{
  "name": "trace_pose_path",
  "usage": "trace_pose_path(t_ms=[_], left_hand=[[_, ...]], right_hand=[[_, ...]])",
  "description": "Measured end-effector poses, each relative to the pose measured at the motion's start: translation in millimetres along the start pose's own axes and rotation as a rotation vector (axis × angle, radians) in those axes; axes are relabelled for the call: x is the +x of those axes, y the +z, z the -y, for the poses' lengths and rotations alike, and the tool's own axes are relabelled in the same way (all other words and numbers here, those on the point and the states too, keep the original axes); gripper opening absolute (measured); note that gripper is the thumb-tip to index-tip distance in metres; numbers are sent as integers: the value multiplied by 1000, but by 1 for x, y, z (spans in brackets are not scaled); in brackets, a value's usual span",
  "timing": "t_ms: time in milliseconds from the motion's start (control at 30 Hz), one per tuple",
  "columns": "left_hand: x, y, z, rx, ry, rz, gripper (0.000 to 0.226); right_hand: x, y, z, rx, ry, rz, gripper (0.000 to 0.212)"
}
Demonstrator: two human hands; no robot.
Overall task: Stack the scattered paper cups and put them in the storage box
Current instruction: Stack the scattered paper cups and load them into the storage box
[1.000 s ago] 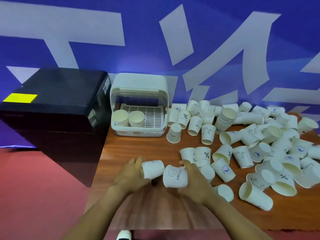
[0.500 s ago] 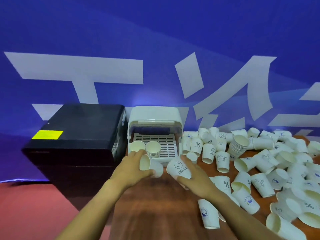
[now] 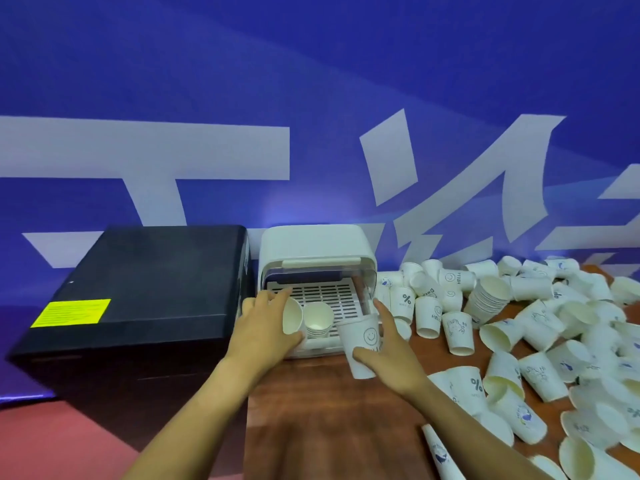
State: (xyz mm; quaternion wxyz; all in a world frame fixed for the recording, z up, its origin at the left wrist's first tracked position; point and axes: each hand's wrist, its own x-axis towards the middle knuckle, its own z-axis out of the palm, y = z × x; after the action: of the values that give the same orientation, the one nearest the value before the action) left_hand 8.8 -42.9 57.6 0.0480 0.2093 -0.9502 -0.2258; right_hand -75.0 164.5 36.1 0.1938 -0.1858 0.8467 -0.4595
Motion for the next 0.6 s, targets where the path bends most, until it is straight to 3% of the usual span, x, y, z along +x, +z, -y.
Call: trace_pose_path(t_ms=[200, 367, 600], left_hand=[[22, 11, 3, -24, -91, -38, 77], [33, 20, 8, -48, -138, -70, 76], [45, 36, 16, -126, -154, -97, 74]], right_hand=[[36, 3, -2, -44, -12, 9, 114], [64, 16, 3, -107, -66, -17, 69], [90, 40, -1, -36, -52, -52, 76]])
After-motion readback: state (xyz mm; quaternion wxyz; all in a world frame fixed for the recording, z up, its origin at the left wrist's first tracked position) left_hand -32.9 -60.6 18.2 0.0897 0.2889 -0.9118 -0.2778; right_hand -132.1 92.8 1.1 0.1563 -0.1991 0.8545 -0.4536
